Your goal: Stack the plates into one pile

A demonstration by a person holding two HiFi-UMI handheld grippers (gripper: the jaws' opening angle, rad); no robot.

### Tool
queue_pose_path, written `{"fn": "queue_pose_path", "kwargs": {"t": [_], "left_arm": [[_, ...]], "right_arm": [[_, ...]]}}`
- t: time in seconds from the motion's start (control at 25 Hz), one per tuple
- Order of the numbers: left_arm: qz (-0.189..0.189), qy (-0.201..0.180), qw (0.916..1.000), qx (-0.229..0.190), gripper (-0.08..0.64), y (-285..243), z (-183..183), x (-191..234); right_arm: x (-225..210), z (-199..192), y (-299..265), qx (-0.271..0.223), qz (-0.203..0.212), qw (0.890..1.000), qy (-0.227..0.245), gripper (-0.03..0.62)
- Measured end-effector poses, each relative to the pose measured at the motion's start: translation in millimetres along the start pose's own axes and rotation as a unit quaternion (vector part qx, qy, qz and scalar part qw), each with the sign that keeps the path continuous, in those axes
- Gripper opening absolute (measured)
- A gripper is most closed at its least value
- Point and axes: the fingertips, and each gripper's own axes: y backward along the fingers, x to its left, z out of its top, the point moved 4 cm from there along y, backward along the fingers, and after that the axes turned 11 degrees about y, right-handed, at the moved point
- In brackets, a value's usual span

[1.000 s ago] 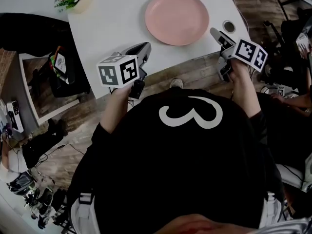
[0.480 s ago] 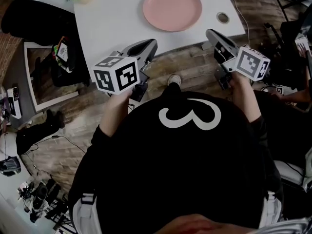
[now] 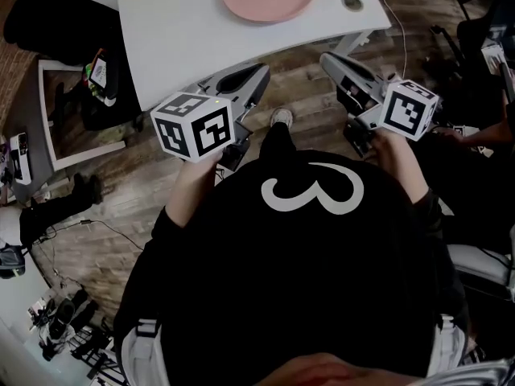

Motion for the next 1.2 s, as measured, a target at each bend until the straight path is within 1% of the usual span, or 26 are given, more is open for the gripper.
{"fn": "queue_pose_path", "kwargs": {"t": [0.12, 0.32, 0.44, 0.56, 0.6, 0.76, 0.92, 1.04, 1.2], "left_arm": [[-0.012, 0.001, 0.9999, -0.001, 0.017, 0, -20, -20], [-0.022, 0.000, 0.9997, -0.001, 0.017, 3, -59, -55], [-0.024, -0.002, 0.9997, -0.008, 0.017, 13, -74, -69], [-0.026, -0.007, 0.9995, -0.018, 0.017, 25, -84, -81], [-0.027, -0.008, 0.9994, -0.021, 0.017, 30, -86, -84], [-0.029, -0.013, 0.9990, -0.031, 0.017, 40, -100, -94], [-0.033, -0.014, 0.9989, -0.029, 0.017, 44, -115, -101], [-0.041, -0.009, 0.9987, -0.030, 0.017, 49, -120, -105], [-0.049, -0.012, 0.9983, -0.027, 0.017, 50, -129, -107]], "right_arm": [[12, -16, 22, 0.007, 0.009, 1.000, -0.003, 0.026], [35, -38, 60, 0.025, 0.023, 0.999, 0.020, 0.026], [49, -48, 74, 0.029, 0.037, 0.998, 0.029, 0.026], [67, -57, 81, 0.026, 0.062, 0.998, 0.018, 0.025], [72, -59, 83, 0.028, 0.065, 0.997, 0.021, 0.025], [85, -70, 93, 0.038, 0.070, 0.996, 0.038, 0.023], [92, -80, 102, 0.044, 0.071, 0.996, 0.041, 0.024], [97, -85, 107, 0.048, 0.069, 0.996, 0.041, 0.023], [97, -93, 113, 0.049, 0.063, 0.996, 0.039, 0.023]]}}
